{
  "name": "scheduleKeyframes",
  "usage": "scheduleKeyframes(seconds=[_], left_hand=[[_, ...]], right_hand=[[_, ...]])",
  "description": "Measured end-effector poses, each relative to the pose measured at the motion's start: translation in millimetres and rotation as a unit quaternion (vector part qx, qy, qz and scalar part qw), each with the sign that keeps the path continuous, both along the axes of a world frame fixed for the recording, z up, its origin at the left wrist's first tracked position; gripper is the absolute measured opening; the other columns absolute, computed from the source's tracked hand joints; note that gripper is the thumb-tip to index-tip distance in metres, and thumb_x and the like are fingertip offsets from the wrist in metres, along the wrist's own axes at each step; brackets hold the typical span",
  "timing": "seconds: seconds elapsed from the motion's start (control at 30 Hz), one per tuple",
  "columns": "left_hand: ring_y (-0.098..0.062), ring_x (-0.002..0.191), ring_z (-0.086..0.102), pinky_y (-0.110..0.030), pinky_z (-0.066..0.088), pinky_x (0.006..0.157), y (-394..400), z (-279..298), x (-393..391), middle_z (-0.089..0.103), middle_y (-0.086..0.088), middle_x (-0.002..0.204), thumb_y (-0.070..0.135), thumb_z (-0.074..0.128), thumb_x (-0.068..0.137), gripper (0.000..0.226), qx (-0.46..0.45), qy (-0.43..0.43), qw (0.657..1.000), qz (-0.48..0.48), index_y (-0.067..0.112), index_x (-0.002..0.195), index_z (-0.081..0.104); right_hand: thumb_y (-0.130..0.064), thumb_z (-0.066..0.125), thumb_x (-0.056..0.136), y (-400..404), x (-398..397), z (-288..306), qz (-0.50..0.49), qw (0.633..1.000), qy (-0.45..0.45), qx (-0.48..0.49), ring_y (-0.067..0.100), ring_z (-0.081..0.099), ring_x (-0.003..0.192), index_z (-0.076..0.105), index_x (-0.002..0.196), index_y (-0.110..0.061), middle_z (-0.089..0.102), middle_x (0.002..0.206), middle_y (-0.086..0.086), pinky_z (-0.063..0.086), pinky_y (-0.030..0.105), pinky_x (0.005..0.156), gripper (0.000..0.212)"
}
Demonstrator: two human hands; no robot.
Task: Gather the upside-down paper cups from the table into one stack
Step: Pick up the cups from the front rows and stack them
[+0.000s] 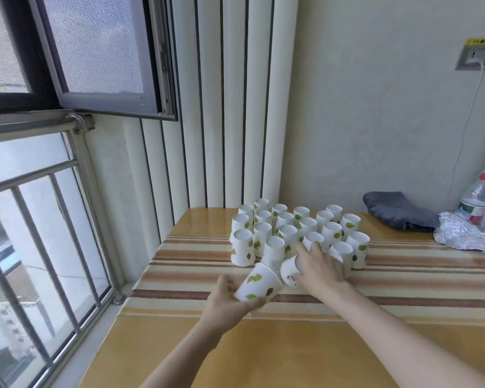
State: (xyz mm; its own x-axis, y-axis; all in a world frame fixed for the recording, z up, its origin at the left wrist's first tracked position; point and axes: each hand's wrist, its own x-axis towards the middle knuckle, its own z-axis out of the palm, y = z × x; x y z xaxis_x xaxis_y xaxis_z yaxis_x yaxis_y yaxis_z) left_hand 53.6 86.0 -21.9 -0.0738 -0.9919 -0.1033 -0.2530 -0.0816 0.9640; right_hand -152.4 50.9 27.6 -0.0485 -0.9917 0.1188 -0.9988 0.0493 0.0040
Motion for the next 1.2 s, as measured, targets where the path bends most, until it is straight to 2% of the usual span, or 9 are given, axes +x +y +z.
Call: scheduleKeyframes(seconds=[0.1, 0.17, 0.37, 0.5, 0.67, 0.83, 0.9, 1.0, 1.2], left_hand=[[-0.025, 0.093, 0.071, -0.037, 0.058, 0.088, 25, -18, -5, 0.065, -0.015, 0.117, 0.034, 0.087, 0.063, 0.067, 0.069, 0.187, 0.980, 0.018, 0.012, 0.115, 0.052], [-0.027, 0.105, 0.070, -0.039, 0.055, 0.096, 40, -27, -12, 0.066, -0.012, 0.121, 0.035, 0.084, 0.069, 0.071, 0.068, 0.232, 0.970, -0.006, 0.021, 0.128, 0.048], [-0.014, 0.112, 0.064, -0.020, 0.053, 0.088, 50, -36, -48, 0.050, -0.002, 0.133, 0.036, 0.074, 0.085, 0.094, -0.036, 0.106, 0.981, -0.157, 0.068, 0.141, 0.005], [-0.004, 0.087, 0.052, -0.006, 0.048, 0.081, 45, -28, -70, 0.031, -0.001, 0.127, 0.028, 0.062, 0.095, 0.082, -0.127, -0.042, 0.957, -0.256, 0.063, 0.143, 0.007], [-0.010, 0.075, 0.041, -0.024, 0.047, 0.097, 28, -33, -77, 0.026, 0.000, 0.112, 0.030, 0.057, 0.096, 0.073, -0.213, -0.143, 0.930, -0.265, 0.068, 0.139, 0.012], [-0.018, 0.107, 0.050, -0.024, 0.043, 0.096, 22, -29, -72, 0.028, 0.002, 0.119, 0.034, 0.068, 0.084, 0.068, -0.229, -0.168, 0.930, -0.233, 0.050, 0.134, 0.024], [-0.014, 0.096, 0.054, -0.021, 0.047, 0.085, 17, -30, -62, 0.032, 0.002, 0.120, 0.035, 0.073, 0.077, 0.071, -0.226, -0.169, 0.934, -0.218, 0.034, 0.126, 0.023], [-0.008, 0.073, 0.044, -0.016, 0.043, 0.070, 15, -36, -47, 0.043, 0.004, 0.098, 0.029, 0.076, 0.075, 0.069, -0.205, -0.149, 0.942, -0.221, 0.033, 0.110, 0.017], [0.002, 0.084, 0.052, -0.023, 0.048, 0.086, 20, -44, -40, 0.051, 0.011, 0.102, 0.018, 0.077, 0.075, 0.077, -0.198, -0.098, 0.949, -0.225, 0.031, 0.120, 0.016]], right_hand=[[-0.043, 0.059, 0.089, 29, -9, 7, -0.006, 1.000, -0.006, -0.017, 0.033, 0.058, 0.109, 0.039, 0.130, -0.018, 0.047, 0.129, 0.009, 0.037, 0.033, 0.068, 0.052], [-0.045, 0.060, 0.088, 49, -17, 10, -0.017, 1.000, -0.019, -0.010, 0.032, 0.058, 0.111, 0.040, 0.130, -0.019, 0.048, 0.128, 0.008, 0.037, 0.033, 0.069, 0.053], [-0.041, 0.067, 0.082, 93, -62, 18, -0.056, 0.997, -0.050, 0.027, 0.029, 0.059, 0.108, 0.046, 0.124, -0.024, 0.050, 0.123, 0.002, 0.041, 0.032, 0.069, 0.049], [-0.037, 0.067, 0.083, 105, -89, 17, -0.088, 0.994, -0.048, 0.049, 0.029, 0.056, 0.110, 0.047, 0.129, -0.029, 0.047, 0.124, 0.003, 0.040, 0.031, 0.073, 0.050], [-0.033, 0.064, 0.087, 98, -86, 6, -0.073, 0.996, -0.044, 0.041, 0.027, 0.054, 0.116, 0.046, 0.133, -0.031, 0.046, 0.131, 0.002, 0.042, 0.033, 0.078, 0.050], [-0.031, 0.059, 0.091, 85, -82, -2, -0.067, 0.995, -0.056, 0.050, 0.027, 0.051, 0.122, 0.042, 0.140, -0.031, 0.045, 0.134, 0.003, 0.045, 0.036, 0.086, 0.052], [-0.029, 0.059, 0.092, 79, -82, -1, -0.065, 0.995, -0.055, 0.057, 0.027, 0.051, 0.123, 0.041, 0.141, -0.032, 0.045, 0.137, 0.002, 0.046, 0.037, 0.089, 0.052], [-0.029, 0.058, 0.092, 66, -72, 5, -0.045, 0.997, -0.044, 0.046, 0.028, 0.051, 0.124, 0.043, 0.140, -0.030, 0.046, 0.136, 0.003, 0.046, 0.037, 0.089, 0.050], [-0.029, 0.055, 0.094, 29, -30, 9, 0.012, 0.997, -0.058, 0.055, 0.029, 0.048, 0.127, 0.041, 0.143, -0.029, 0.042, 0.145, 0.003, 0.046, 0.037, 0.090, 0.052]])
